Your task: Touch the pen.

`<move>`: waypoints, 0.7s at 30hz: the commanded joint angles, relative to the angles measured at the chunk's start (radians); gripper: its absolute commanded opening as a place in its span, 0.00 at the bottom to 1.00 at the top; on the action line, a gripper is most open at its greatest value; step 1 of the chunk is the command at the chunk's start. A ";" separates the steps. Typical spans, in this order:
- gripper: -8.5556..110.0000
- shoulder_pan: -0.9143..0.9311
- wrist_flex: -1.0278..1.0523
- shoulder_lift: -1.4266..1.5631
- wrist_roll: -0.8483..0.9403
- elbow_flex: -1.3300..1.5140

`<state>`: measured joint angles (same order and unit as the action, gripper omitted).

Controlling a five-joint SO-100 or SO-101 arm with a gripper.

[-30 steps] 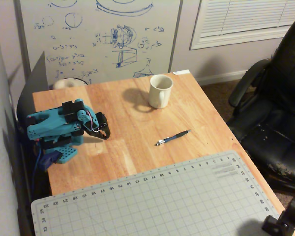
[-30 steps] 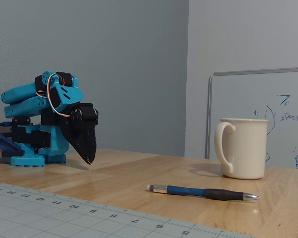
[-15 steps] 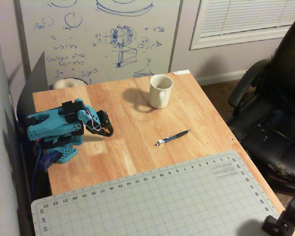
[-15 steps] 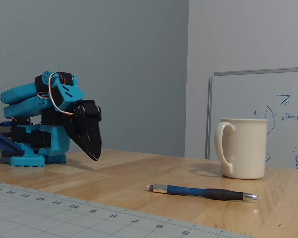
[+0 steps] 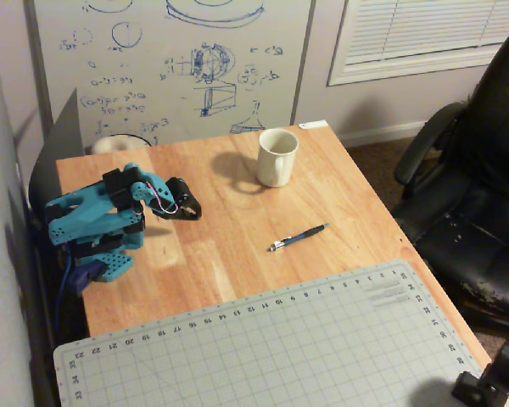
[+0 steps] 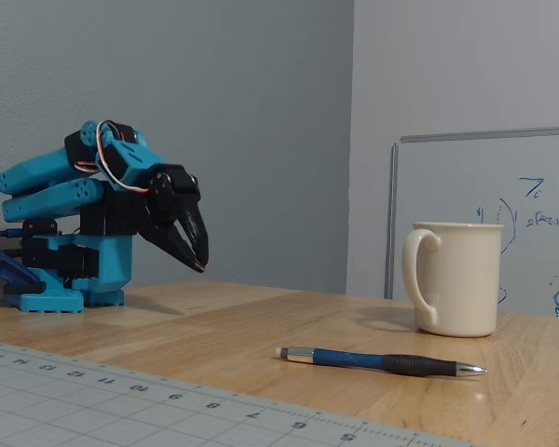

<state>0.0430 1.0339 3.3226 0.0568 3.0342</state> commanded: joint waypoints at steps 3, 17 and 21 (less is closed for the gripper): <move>0.08 -0.009 -0.038 -0.080 0.002 -0.160; 0.08 -0.011 -0.100 -0.793 0.003 -0.649; 0.08 -0.011 -0.100 -0.973 0.003 -0.811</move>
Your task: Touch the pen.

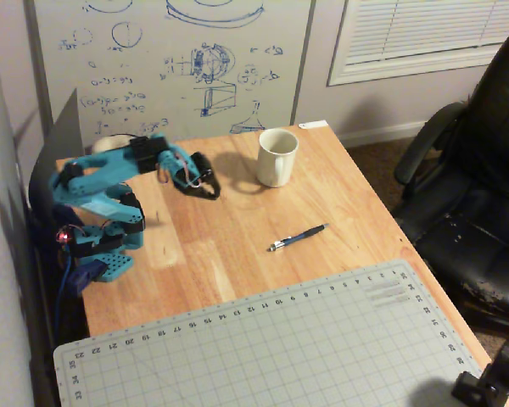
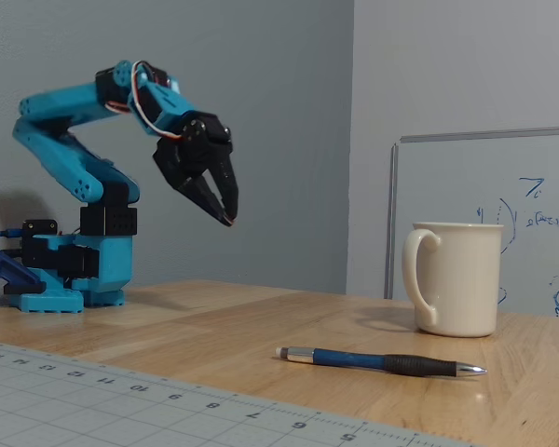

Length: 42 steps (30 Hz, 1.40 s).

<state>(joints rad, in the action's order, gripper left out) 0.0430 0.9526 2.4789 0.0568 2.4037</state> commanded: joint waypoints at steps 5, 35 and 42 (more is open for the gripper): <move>0.08 -0.008 -0.020 -0.364 0.002 -0.405; 0.08 0.107 -0.008 -1.424 0.000 -1.414; 0.08 0.124 -0.015 -1.552 0.000 -1.554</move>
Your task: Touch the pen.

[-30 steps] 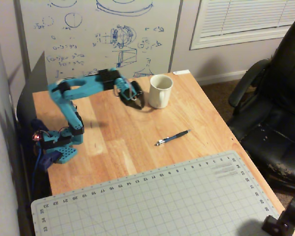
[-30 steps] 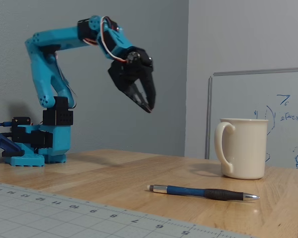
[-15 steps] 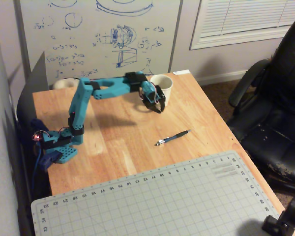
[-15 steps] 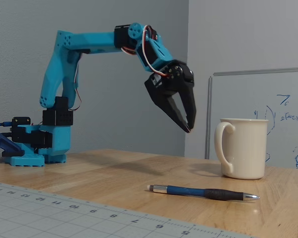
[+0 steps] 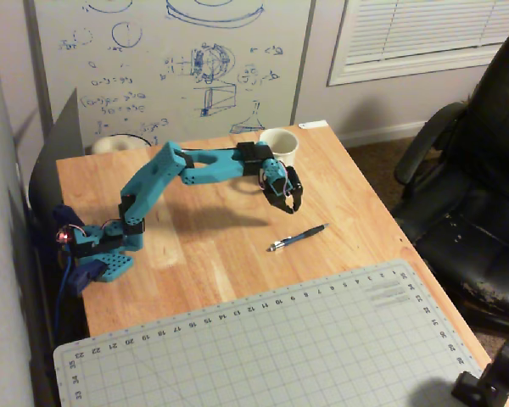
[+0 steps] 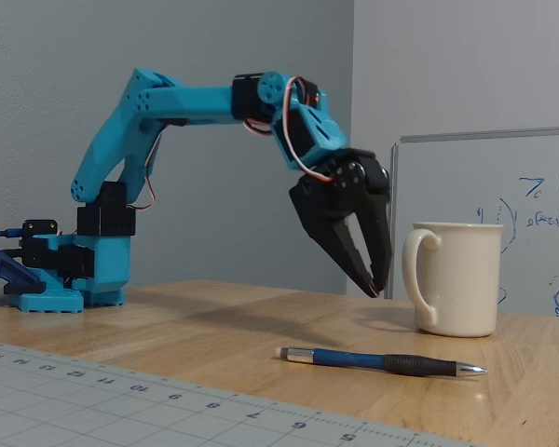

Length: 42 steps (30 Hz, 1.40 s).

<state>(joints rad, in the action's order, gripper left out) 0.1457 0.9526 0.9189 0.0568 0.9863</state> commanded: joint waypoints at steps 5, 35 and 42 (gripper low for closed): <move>0.08 0.040 -0.015 -0.086 0.000 -0.247; 0.08 0.083 -0.008 -0.282 0.000 -0.420; 0.08 0.081 -0.008 -0.282 0.000 -0.420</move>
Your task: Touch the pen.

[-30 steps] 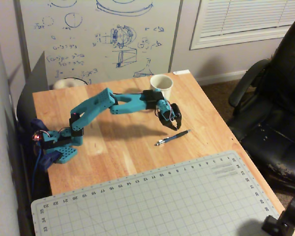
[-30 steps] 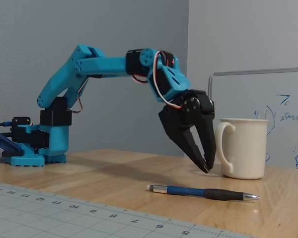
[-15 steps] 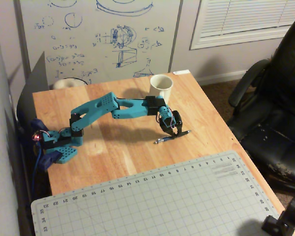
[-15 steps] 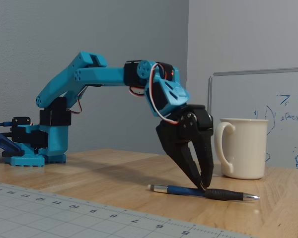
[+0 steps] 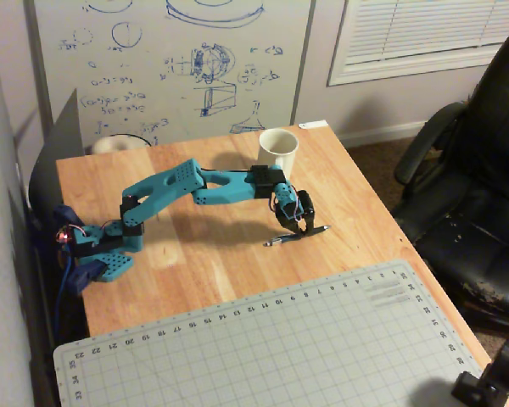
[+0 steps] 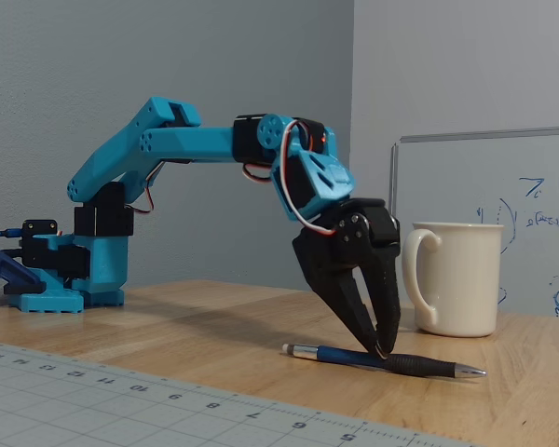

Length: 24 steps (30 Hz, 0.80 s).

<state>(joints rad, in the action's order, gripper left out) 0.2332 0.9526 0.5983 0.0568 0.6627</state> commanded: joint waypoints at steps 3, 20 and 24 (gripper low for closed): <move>0.08 -0.006 -0.008 0.038 0.000 -0.097; 0.08 -0.006 -0.008 0.043 0.000 -0.098; 0.08 -0.006 -0.008 0.044 0.000 -0.098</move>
<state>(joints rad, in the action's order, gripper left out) 0.2332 0.9526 0.5983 0.0568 0.6627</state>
